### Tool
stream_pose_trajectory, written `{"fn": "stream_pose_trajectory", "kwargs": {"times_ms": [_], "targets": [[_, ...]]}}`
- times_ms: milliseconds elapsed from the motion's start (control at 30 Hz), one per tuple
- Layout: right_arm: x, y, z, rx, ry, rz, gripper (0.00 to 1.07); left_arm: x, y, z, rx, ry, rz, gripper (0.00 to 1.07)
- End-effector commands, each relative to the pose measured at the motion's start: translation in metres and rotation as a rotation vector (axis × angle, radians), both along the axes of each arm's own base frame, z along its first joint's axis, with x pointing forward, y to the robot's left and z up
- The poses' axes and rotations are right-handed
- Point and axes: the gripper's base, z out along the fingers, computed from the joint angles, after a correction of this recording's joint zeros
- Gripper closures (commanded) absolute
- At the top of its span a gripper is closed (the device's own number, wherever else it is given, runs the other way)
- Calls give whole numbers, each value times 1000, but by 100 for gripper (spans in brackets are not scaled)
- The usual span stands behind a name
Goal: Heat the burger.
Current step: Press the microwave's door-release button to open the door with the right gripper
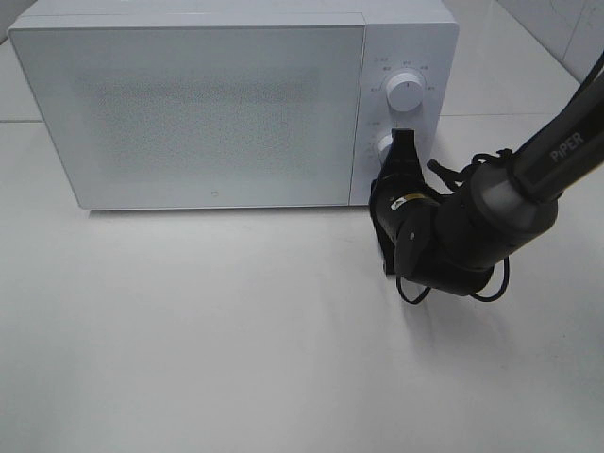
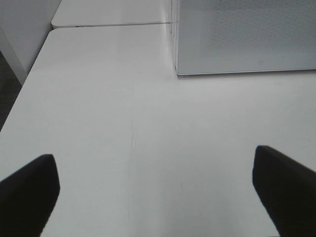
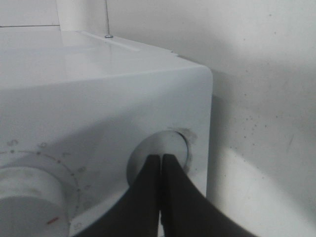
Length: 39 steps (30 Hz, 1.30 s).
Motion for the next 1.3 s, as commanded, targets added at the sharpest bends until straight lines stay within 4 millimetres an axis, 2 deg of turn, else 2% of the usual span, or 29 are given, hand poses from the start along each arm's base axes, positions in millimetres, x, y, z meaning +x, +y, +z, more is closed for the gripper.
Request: {"fn": "stream_pose_trajectory", "kwargs": {"times_ms": [33,433,700,1300], "targets": [[8,1,10,-21,-75,-3,107,-2,0,-1,-3,-15,2,6],[26,-6,27,-32,-190,-68,107,-2,0,-1,-3,-15,2,6],[42,-5,27,-50,-256,-91,107,-2,0,-1,-3,-15,2,6],[43,-5,28,-51,-261,-91,107,-2,0,-1,-3,-15,2,6]]}}
